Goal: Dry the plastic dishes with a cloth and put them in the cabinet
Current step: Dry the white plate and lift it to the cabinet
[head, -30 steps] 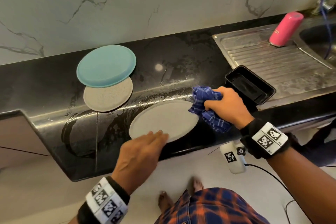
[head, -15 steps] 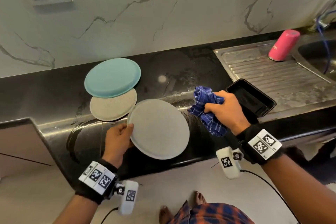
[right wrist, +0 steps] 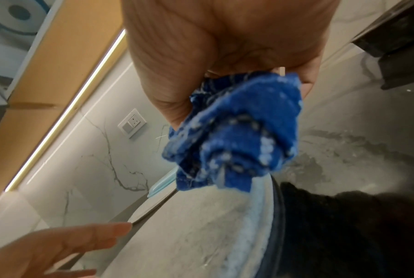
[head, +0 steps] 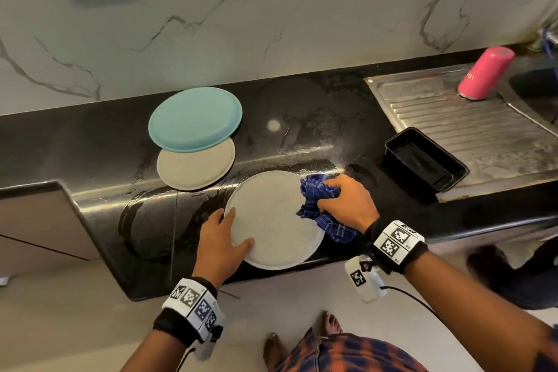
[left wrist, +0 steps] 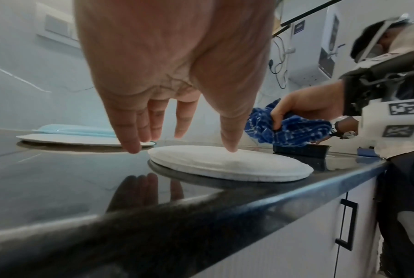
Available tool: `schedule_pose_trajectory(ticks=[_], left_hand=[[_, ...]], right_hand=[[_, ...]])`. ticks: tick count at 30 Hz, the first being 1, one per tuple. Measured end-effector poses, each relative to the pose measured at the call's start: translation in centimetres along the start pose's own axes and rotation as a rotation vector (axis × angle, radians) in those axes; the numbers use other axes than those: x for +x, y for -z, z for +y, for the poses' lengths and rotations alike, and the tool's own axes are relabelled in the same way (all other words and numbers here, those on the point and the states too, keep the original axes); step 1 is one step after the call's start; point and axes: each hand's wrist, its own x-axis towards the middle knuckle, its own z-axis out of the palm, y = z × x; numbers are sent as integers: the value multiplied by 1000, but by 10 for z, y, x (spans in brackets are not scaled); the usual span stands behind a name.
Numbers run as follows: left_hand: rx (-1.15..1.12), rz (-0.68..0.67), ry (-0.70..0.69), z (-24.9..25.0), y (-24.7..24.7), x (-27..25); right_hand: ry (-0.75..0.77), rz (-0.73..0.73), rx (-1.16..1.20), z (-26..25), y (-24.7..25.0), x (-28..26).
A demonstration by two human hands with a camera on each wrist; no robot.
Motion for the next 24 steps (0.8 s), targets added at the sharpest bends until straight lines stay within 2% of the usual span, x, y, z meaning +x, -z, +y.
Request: schedule_pose_trajectory(ticks=[5, 8, 11, 14, 20, 22, 24], left_hand=[[150, -42, -71, -1, -6, -14], [160, -118, -63, -2, -8, -18], [188, -134, -60, -1, -6, -16], [240, -145, -59, 0, -3, -11], [202, -141, -89, -4, -3, -11], [164, -149, -96, -6, -4, -14], [121, -153, -88, -7, -4, -14]], right_hand=[[60, -20, -114, -5, -4, 10], [66, -89, -269, -12, -17, 19], [91, -108, -430, -21, -37, 13], [224, -97, -580, -32, -58, -4], [532, -189, -629, -25, -75, -34], [491, -206, -670, -21, -64, -23], [377, -152, -682, -23, -52, 3]])
